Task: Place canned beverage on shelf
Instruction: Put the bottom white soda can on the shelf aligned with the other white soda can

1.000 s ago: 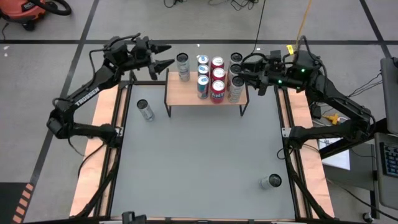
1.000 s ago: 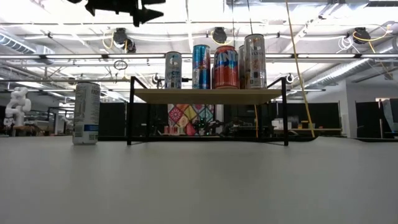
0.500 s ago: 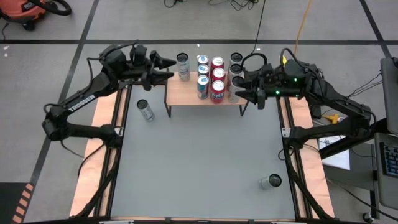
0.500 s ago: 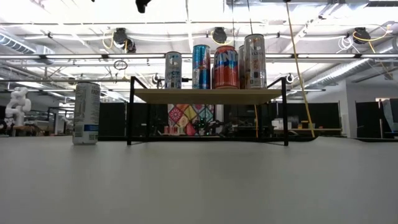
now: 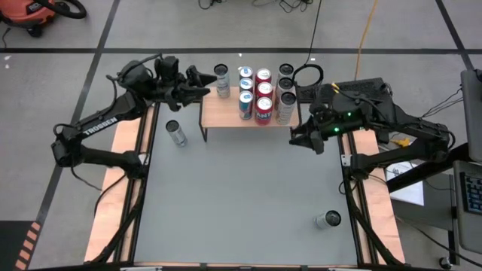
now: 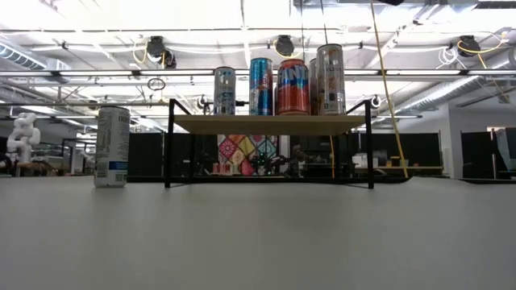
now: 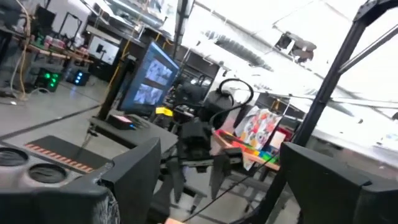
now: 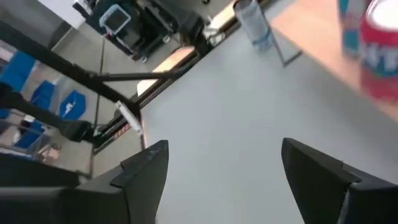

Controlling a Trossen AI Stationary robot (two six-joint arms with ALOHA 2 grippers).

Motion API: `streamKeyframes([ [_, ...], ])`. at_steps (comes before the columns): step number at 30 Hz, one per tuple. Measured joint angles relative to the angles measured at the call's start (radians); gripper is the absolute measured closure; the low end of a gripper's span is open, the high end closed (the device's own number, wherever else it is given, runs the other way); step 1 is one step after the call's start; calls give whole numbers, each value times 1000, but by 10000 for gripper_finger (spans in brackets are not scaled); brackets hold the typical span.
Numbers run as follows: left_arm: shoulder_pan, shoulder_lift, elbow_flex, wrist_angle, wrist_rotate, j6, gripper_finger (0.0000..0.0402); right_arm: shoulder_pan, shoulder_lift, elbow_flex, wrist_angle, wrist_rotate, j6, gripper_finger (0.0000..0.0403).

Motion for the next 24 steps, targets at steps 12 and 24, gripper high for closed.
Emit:
streamKeyframes([
  [12,-237,0,0,-130,-196,0,73,194,0,0,-122,-97,114,129],
  [24,-409,0,0,-211,-354,10,73,453,0,0,-137,-50,228,129],
])
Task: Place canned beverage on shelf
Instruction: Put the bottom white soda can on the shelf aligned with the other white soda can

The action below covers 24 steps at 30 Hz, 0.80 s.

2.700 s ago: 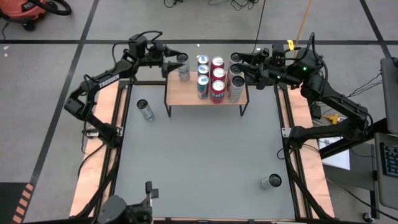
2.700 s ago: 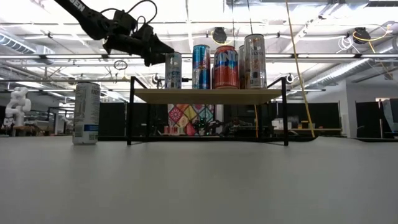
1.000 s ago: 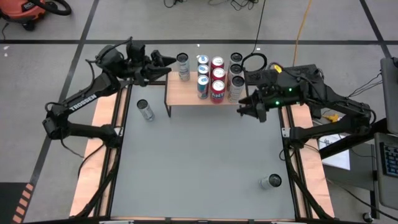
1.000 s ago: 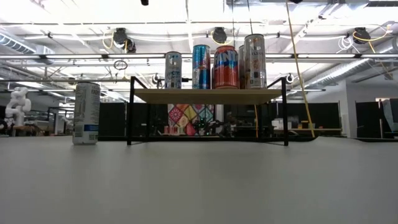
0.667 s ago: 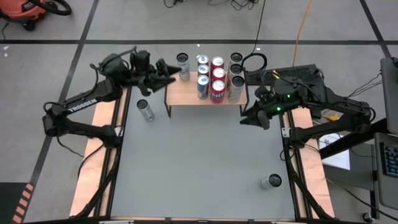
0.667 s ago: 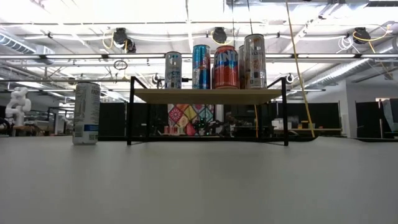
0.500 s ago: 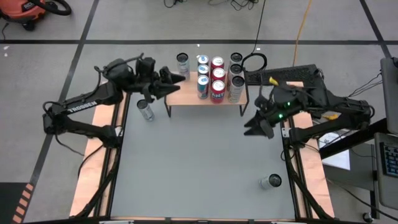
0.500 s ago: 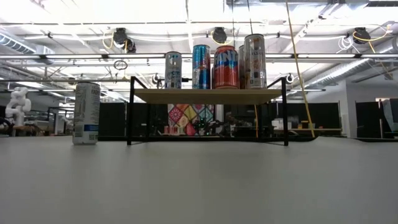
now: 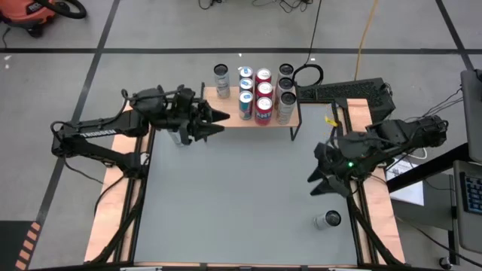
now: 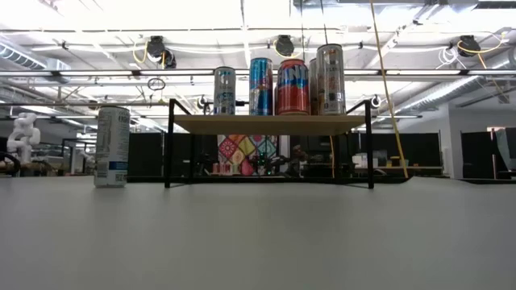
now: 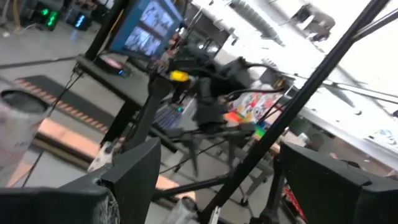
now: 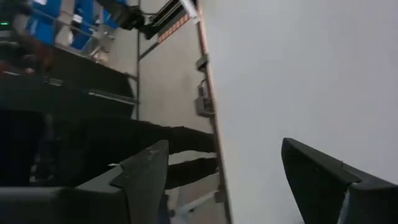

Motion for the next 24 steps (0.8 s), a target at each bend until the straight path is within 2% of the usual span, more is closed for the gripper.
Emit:
streamKeyframes([
  [4,-28,0,0,-51,-37,-1,73,61,0,0,-7,27,56,129],
  [10,-66,0,0,-137,-52,-3,73,176,34,0,-181,131,37,129],
  [16,-122,-8,0,-132,-53,-5,73,287,98,-1,-249,134,42,123],
  [24,-191,-6,0,-162,-52,46,73,446,186,-1,-321,140,41,81],
])
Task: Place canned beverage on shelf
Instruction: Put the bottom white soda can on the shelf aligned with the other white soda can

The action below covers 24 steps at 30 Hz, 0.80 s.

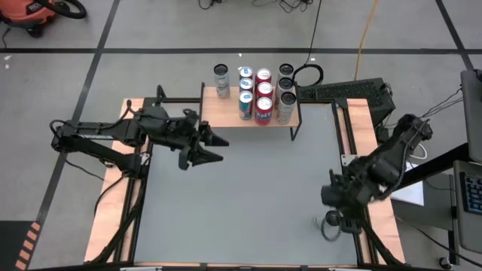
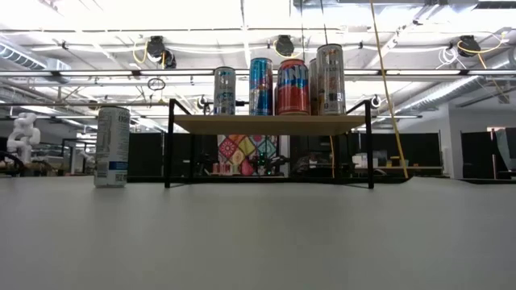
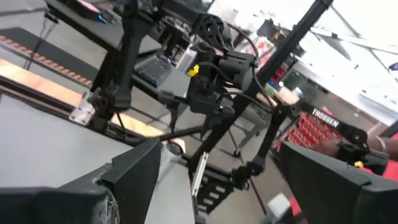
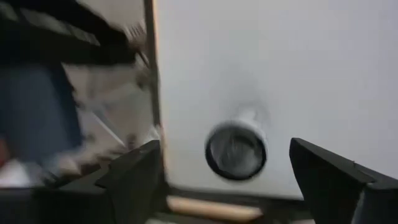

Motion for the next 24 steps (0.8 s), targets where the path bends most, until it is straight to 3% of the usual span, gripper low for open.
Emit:
streamKeyframes([
  [6,-31,0,0,-12,5,11,73,83,77,0,-83,45,-35,67],
  [24,-44,0,0,-13,10,33,72,140,226,-6,-89,124,44,75],
])
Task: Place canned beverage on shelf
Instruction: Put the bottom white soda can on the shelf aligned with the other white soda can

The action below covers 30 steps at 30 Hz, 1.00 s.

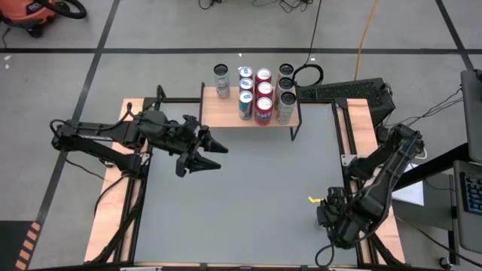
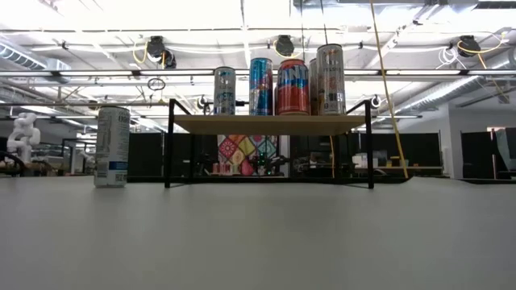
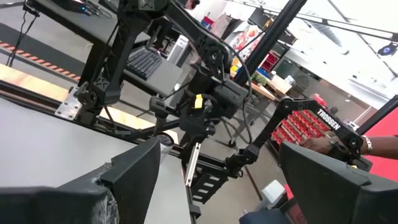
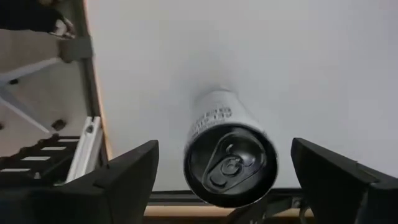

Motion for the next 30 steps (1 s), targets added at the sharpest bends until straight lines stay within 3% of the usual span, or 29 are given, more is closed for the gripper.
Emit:
streamKeyframes([
  [13,0,0,0,0,3,0,72,25,10,-131,88,29,159,81],
  [24,0,0,0,0,11,-8,72,25,8,-180,170,4,270,153],
  [30,0,0,0,0,11,-9,72,25,6,-180,173,-27,310,161],
])
